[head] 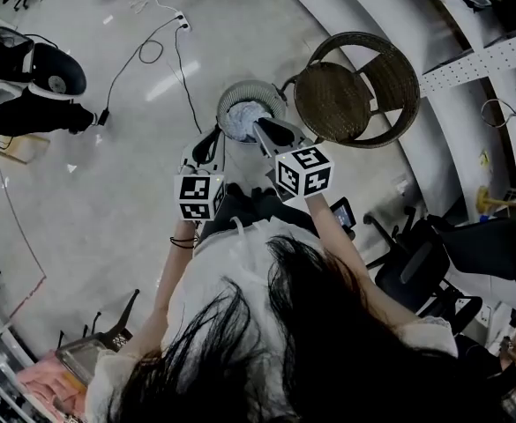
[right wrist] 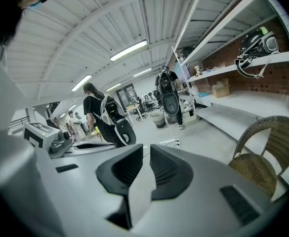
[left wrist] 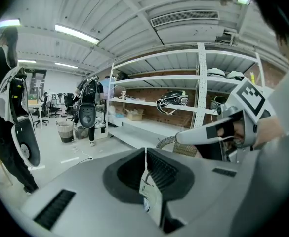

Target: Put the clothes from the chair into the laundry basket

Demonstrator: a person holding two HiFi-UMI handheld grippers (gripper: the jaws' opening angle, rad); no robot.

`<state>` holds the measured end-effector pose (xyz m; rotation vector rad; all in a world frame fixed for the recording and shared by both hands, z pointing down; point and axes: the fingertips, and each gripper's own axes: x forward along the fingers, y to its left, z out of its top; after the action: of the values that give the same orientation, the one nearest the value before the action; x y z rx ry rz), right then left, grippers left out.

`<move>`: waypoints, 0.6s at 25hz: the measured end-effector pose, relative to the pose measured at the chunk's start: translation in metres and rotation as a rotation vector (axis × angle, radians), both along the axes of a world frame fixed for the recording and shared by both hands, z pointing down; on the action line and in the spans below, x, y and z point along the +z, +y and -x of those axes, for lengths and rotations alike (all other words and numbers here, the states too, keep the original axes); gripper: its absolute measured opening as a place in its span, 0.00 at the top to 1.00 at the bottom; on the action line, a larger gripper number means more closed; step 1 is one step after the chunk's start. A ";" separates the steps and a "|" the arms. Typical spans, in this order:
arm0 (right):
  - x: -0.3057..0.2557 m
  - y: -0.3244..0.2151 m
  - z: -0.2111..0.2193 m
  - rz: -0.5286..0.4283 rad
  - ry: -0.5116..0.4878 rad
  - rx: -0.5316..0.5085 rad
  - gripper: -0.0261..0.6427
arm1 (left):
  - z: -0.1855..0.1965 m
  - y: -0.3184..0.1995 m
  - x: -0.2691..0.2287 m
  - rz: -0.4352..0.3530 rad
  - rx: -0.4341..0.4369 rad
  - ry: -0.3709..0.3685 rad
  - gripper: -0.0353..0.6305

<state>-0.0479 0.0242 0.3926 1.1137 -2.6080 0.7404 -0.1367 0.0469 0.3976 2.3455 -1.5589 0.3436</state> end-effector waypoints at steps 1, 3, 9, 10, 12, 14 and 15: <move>-0.001 0.001 -0.003 -0.001 -0.003 -0.001 0.88 | -0.005 0.000 -0.002 -0.002 0.000 -0.002 0.92; -0.003 0.003 -0.010 -0.005 -0.007 -0.003 0.88 | -0.013 0.001 -0.004 -0.005 0.002 -0.004 0.92; -0.007 0.005 -0.025 -0.019 -0.006 -0.002 0.89 | -0.033 0.003 -0.009 -0.018 0.015 -0.013 0.92; -0.007 0.005 -0.027 -0.020 -0.007 -0.001 0.89 | -0.036 0.003 -0.009 -0.019 0.018 -0.014 0.92; -0.007 0.004 -0.031 -0.019 -0.008 0.001 0.89 | -0.040 0.002 -0.010 -0.018 0.022 -0.020 0.92; -0.006 0.004 -0.035 -0.017 -0.008 0.000 0.89 | -0.043 0.002 -0.010 -0.018 0.024 -0.023 0.92; -0.005 0.005 -0.035 -0.016 -0.007 0.000 0.89 | -0.044 0.002 -0.009 -0.018 0.025 -0.024 0.92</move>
<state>-0.0125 0.0293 0.3873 1.1172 -2.6244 0.7254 -0.0926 0.0488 0.3882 2.3844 -1.5513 0.3669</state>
